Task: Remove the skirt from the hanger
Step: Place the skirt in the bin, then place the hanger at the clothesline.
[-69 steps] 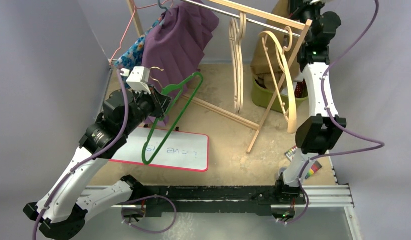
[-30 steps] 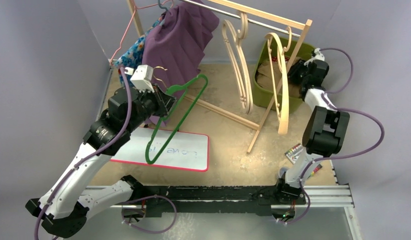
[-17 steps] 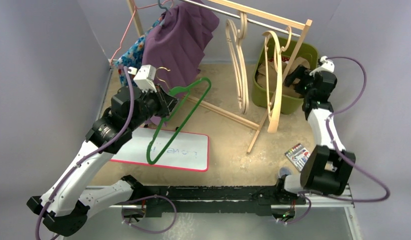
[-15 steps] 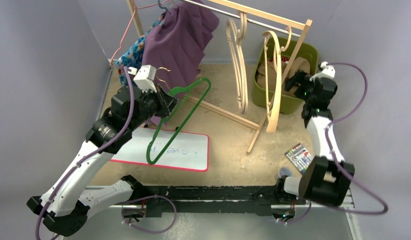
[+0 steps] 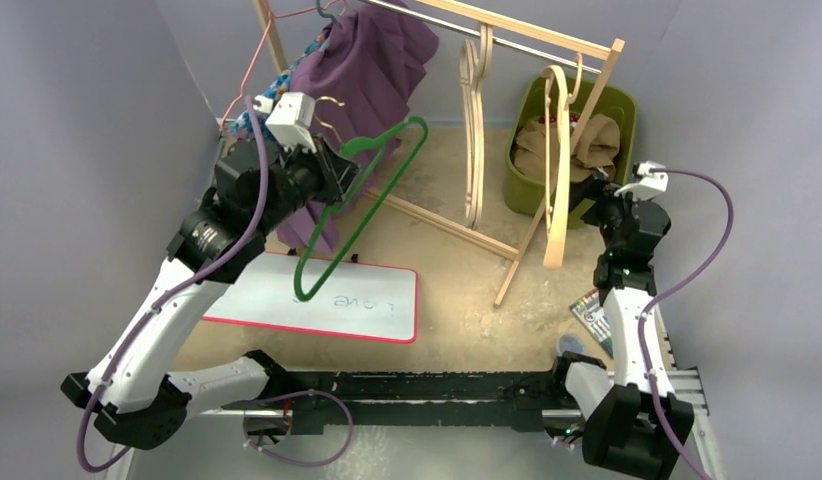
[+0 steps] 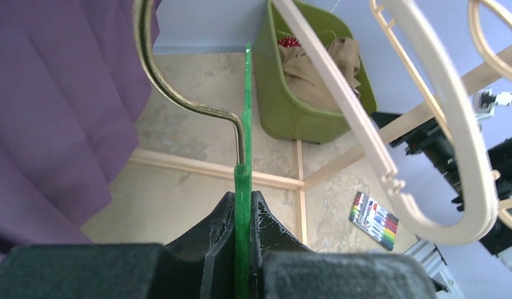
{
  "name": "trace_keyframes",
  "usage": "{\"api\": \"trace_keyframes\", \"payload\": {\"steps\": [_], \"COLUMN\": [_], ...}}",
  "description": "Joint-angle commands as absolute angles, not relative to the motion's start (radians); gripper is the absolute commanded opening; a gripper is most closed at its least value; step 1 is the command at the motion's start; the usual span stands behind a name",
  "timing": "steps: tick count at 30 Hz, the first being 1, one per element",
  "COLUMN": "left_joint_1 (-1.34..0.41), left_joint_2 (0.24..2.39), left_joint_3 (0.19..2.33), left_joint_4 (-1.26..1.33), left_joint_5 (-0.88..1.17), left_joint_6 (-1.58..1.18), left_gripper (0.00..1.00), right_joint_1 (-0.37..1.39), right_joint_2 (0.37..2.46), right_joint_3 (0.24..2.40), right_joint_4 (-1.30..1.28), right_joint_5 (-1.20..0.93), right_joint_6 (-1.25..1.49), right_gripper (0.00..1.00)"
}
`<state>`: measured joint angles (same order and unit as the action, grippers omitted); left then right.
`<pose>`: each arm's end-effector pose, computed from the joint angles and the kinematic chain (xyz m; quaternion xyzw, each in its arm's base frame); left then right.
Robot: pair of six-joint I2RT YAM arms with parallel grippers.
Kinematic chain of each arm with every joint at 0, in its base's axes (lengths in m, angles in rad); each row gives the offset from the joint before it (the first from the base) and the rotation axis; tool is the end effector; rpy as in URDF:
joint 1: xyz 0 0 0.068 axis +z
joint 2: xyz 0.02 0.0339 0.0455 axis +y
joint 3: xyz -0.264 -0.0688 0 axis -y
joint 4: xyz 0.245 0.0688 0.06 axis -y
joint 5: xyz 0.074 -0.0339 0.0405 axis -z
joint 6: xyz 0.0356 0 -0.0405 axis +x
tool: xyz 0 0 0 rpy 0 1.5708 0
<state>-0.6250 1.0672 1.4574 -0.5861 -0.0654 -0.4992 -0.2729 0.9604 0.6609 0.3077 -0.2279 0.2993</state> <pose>0.1666 -0.1174 0.4721 0.0279 0.7722 -0.3166 0.5501 0.2228 -0.0540 0.3158 0.1200 0.6940 0.0894 0.7043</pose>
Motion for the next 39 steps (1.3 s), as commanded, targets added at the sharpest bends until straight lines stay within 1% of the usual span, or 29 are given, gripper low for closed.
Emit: {"api": "trace_keyframes", "payload": {"steps": [1, 6, 12, 18, 20, 25, 39], "left_joint_1": [-0.629, -0.629, -0.629, -0.628, -0.629, -0.629, -0.63], "left_joint_2": [1.14, 1.221, 1.361, 1.48, 1.517, 1.557, 1.66], "left_joint_3": [1.612, 1.687, 1.84, 1.932, 1.961, 1.981, 2.039], "left_joint_4": [-0.526, -0.497, -0.477, -0.402, -0.391, -0.297, -0.213], "left_joint_5": [-0.082, -0.155, -0.245, -0.219, -0.221, -0.196, -0.186], "left_joint_6": [-0.454, -0.477, -0.443, -0.442, -0.445, -0.482, -0.521], "left_gripper": [0.0, 0.0, 0.0, 0.0, 0.0, 0.0, 0.0], "right_joint_1": [-0.27, -0.27, -0.27, -0.27, -0.27, -0.27, -0.27], "right_joint_2": [0.914, 0.924, 0.943, 0.938, 0.936, 0.94, 0.963], "right_joint_3": [0.631, 0.631, 0.617, 0.614, 0.615, 0.615, 0.611], "right_joint_4": [0.39, 0.392, 0.423, 0.429, 0.429, 0.438, 0.453], "right_joint_5": [-0.256, -0.259, -0.278, -0.278, -0.282, -0.29, -0.293], "right_joint_6": [0.326, 0.329, 0.35, 0.354, 0.351, 0.336, 0.353], "right_gripper": [0.99, 0.98, 0.98, 0.98, 0.99, 0.99, 0.99]}}
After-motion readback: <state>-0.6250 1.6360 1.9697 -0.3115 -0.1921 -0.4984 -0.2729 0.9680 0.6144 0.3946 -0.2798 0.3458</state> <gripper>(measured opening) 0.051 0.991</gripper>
